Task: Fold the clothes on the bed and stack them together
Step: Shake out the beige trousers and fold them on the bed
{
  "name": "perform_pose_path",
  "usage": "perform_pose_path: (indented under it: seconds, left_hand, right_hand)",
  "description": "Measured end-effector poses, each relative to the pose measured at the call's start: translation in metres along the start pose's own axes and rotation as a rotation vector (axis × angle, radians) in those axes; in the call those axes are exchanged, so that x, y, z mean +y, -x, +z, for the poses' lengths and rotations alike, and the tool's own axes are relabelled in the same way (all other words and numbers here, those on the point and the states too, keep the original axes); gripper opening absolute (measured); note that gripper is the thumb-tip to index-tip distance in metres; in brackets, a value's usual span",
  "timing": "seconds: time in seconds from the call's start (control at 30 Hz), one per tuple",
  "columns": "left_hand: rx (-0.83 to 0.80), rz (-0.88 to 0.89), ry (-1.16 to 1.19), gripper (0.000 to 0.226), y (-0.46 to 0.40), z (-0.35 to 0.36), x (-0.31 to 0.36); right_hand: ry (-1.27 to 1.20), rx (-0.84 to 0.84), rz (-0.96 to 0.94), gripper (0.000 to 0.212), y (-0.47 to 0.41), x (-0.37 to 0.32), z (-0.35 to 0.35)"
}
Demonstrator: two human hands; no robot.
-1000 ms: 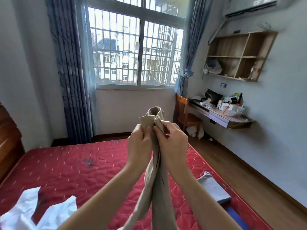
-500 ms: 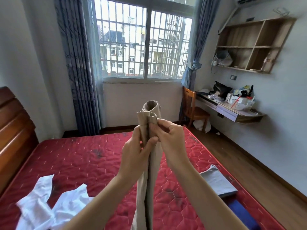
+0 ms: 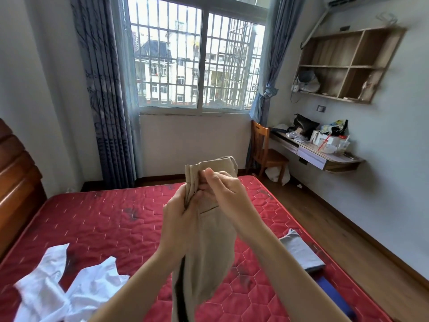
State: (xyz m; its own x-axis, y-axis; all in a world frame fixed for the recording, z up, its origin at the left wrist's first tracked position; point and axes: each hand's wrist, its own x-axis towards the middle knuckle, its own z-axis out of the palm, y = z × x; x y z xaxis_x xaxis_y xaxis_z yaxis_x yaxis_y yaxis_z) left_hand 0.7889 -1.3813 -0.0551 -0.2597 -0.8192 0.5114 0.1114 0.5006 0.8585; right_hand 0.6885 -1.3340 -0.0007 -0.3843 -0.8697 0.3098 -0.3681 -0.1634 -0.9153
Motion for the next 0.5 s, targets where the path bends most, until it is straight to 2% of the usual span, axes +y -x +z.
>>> perform_pose_path:
  seconds: [0.07, 0.2, 0.23, 0.37, 0.5]
  left_hand:
    - [0.009, 0.018, -0.018, 0.017, -0.001, -0.001, -0.002]
    - [-0.002, 0.109, -0.128, 0.023, 0.003, 0.000, -0.004]
    - [-0.010, 0.132, -0.121, 0.023, 0.006, 0.000, -0.004]
    - [-0.003, 0.159, -0.035, 0.016, 0.017, -0.003, -0.006]
    - [0.001, 0.192, 0.009, 0.021, 0.028, -0.011, -0.009]
  right_hand:
    - [-0.042, -0.080, -0.025, 0.027, 0.002, 0.000, -0.012]
    - [0.296, 0.161, -0.340, 0.016, -0.004, -0.006, -0.050]
    - [0.331, 0.164, -0.365, 0.017, -0.005, -0.007, -0.059]
    - [0.409, -0.043, -0.384, 0.016, 0.003, -0.002, -0.081]
    - [0.453, -0.177, -0.334, 0.020, 0.010, 0.001, -0.097]
